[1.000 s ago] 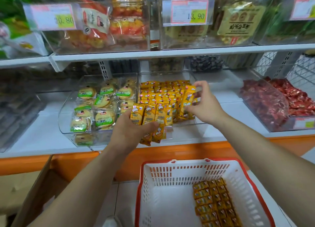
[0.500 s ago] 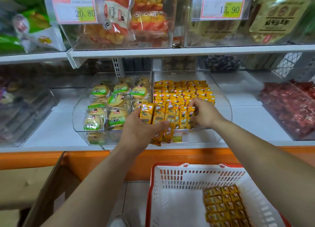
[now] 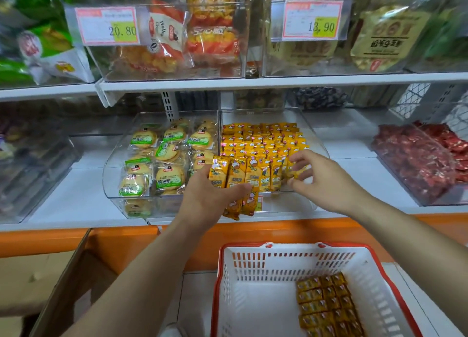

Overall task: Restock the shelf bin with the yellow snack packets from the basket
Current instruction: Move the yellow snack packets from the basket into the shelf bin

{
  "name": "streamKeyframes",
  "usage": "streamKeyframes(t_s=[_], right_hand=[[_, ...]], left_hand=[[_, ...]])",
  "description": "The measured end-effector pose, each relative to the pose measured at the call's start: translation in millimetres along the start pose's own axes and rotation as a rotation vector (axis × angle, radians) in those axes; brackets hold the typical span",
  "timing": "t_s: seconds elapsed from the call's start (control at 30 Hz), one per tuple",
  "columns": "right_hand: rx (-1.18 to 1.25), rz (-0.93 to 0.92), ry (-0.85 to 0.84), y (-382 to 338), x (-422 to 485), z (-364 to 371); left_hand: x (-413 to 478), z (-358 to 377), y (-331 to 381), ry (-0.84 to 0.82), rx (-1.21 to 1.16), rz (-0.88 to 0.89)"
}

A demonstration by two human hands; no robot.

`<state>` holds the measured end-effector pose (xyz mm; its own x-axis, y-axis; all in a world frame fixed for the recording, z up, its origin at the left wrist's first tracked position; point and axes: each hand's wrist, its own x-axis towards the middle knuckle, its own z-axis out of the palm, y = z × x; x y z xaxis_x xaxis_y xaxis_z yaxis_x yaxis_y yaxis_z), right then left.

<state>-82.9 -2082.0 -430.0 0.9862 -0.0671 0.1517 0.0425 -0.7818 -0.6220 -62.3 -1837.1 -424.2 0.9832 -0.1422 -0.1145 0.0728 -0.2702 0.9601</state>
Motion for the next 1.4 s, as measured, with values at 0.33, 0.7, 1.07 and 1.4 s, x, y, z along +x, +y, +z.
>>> streamKeyframes(t_s=[0.33,0.7,1.07,1.4], right_hand=[[0.650,0.181,-0.049,-15.9,-73.2,-40.9],[0.653,0.232,-0.200,6.4,-79.1,-45.4],[1.079,0.374,-0.032,2.6,-84.4,-12.3],[0.829,0.294,-0.021,-5.7,-77.6,6.7]], left_hand=[[-21.3,39.6,-3.8,-0.316,-0.022,0.064],[-31.2,61.6,-3.6,-0.345,-0.103,0.067],[-31.4,72.4,-8.5,-0.176,-0.219,-0.007],[-25.1,62.1,-3.3,-0.144,-0.131,-0.016]])
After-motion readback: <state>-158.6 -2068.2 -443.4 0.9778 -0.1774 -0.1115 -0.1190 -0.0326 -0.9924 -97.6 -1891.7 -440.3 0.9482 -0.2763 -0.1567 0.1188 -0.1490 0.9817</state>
